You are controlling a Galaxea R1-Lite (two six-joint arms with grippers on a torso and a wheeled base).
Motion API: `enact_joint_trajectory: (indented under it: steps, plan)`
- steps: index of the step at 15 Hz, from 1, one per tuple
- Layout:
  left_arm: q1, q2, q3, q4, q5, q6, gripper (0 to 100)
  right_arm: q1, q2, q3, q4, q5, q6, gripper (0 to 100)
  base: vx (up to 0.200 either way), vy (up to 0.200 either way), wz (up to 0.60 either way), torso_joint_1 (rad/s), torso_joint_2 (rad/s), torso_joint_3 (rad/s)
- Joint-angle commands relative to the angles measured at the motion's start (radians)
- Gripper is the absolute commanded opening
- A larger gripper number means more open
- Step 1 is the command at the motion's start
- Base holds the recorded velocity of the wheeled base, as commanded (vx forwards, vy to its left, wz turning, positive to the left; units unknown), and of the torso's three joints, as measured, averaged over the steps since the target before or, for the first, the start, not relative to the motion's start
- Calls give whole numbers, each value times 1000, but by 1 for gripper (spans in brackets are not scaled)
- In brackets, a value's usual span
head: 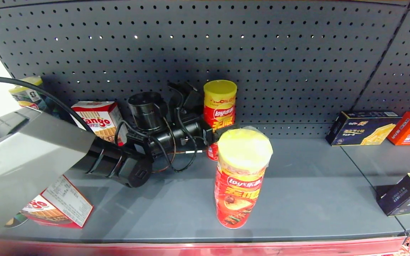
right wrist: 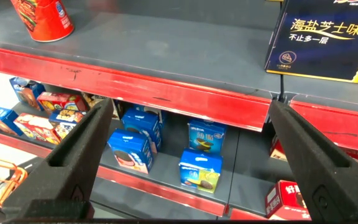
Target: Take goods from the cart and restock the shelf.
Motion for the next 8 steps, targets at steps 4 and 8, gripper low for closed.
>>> enact_joint_trajectory:
  steps: [4, 8]
  plan:
    - [2, -67, 9, 13, 1, -2, 100, -1, 1, 0, 0, 0, 0, 100, 0, 0, 0, 0, 0, 0]
    - [0, -136, 71, 44, 65, 1, 100, 1, 1, 0, 0, 0, 0, 100, 0, 0, 0, 0, 0, 0]
